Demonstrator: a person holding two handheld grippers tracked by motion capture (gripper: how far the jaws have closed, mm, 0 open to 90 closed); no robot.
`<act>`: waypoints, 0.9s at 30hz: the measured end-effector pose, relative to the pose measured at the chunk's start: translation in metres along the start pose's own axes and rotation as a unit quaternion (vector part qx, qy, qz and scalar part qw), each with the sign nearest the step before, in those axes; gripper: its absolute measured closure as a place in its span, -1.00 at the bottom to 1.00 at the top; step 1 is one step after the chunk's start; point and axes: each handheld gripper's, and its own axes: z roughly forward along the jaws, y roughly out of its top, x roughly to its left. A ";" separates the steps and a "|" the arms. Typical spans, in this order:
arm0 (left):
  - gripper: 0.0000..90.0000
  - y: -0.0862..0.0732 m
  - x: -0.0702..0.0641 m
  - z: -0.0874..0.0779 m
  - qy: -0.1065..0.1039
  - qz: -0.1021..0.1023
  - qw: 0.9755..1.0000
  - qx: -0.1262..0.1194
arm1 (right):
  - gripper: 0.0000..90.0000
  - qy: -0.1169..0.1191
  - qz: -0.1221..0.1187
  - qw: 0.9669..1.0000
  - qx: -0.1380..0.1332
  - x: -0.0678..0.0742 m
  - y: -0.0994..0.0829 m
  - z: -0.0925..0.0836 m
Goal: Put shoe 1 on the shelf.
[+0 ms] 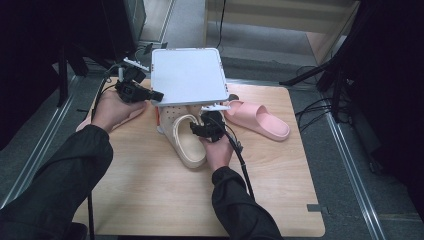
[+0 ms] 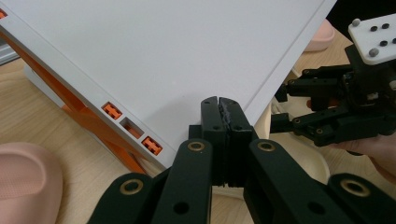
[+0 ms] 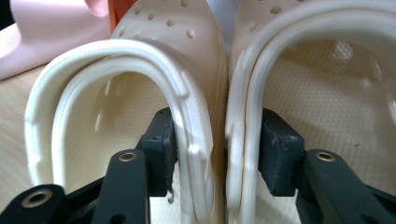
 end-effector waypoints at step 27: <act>0.99 0.005 -0.005 0.000 0.017 0.003 1.000 0.019 | 0.97 0.092 -0.064 0.994 0.009 0.007 -0.043 -0.079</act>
